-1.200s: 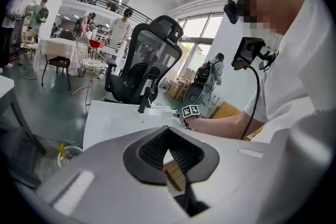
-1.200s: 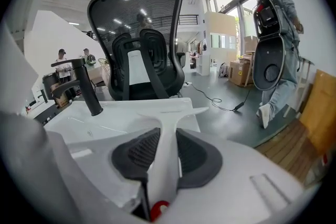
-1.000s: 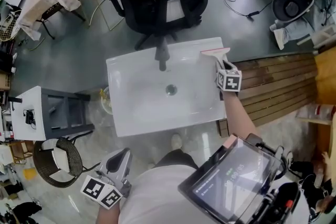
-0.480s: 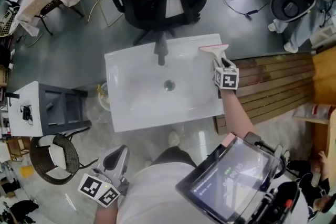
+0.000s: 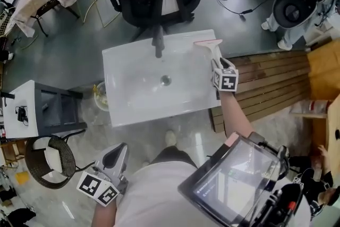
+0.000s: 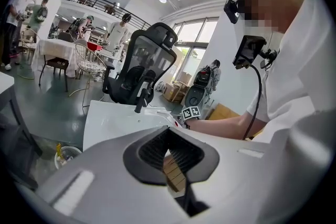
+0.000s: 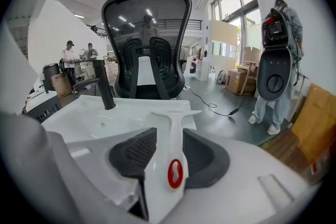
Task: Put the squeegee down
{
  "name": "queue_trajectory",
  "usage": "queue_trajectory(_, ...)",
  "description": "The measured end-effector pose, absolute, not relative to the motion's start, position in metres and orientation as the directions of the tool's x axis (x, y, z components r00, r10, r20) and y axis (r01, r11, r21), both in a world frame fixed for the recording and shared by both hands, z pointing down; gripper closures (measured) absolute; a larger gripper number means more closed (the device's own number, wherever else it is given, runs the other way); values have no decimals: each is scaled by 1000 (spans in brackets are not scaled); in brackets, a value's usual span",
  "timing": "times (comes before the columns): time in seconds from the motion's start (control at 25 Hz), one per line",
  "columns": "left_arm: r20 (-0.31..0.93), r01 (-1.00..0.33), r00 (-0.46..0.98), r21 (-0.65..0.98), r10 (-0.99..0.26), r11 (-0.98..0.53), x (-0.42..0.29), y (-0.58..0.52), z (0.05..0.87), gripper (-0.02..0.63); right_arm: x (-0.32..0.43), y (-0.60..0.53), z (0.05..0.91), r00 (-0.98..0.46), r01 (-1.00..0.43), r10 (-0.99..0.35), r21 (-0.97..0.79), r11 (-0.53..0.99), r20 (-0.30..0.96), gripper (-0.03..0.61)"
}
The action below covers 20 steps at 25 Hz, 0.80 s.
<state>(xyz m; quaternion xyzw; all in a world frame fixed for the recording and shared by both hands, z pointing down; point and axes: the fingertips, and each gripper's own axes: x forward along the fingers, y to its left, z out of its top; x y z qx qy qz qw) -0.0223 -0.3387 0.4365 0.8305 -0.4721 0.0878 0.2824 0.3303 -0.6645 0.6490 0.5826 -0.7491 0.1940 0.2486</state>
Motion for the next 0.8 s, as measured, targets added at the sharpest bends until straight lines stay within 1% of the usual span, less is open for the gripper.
queue_trajectory(0.32,380,-805,582,396,-719,-442,-28,-296,430,611,319,-595,617,-207,-965,-792,13,261,574,437)
queue_trajectory(0.48,360,-786,607,402,-709,-469,-31,-271,427,611,308,-549,599,-215,-963,-799,15,270,561,483)
queue_trajectory(0.64,345,-766,632,414,-694,-491,-39,-242,423,611,289,-497,579,-222,-960,-807,20,278,547,573)
queue_trajectory(0.8,329,-744,658,420,-677,-519,-45,-214,423,611,265,-446,561,-251,-953,-805,9,304,538,577)
